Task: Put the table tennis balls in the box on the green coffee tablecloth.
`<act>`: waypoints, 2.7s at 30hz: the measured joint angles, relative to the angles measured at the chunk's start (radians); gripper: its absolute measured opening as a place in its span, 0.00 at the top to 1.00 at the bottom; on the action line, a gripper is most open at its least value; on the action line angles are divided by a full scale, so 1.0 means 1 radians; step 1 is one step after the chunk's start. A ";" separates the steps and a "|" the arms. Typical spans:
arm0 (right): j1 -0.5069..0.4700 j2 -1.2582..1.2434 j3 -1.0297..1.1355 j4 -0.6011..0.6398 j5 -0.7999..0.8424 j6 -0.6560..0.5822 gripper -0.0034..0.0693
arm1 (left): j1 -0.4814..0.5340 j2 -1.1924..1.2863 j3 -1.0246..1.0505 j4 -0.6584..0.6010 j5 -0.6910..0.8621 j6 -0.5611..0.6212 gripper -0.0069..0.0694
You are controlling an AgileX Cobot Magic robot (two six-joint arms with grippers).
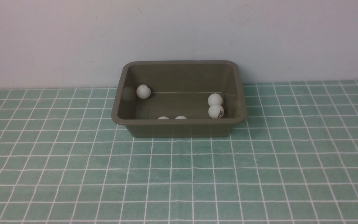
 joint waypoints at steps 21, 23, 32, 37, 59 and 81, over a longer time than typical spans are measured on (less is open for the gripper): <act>-0.081 -0.621 0.756 0.065 -0.299 -0.008 0.97 | 0.000 0.000 0.000 0.000 0.000 0.000 0.53; -0.102 -0.634 0.765 0.066 -0.283 -0.008 0.97 | 0.000 0.000 0.000 0.000 0.000 0.000 0.53; -0.202 -0.698 0.785 0.069 -0.199 -0.010 0.97 | 0.000 0.000 0.000 0.000 0.000 0.000 0.53; -0.244 -0.706 0.846 0.069 -0.176 -0.010 0.97 | 0.000 0.000 0.000 0.000 0.000 0.000 0.53; -0.247 -0.707 0.859 0.051 -0.127 -0.009 0.97 | 0.000 0.000 0.000 -0.001 0.000 0.000 0.53; -0.247 -0.707 0.859 0.053 -0.127 -0.007 0.97 | -0.044 0.000 0.000 -0.002 0.000 0.000 0.53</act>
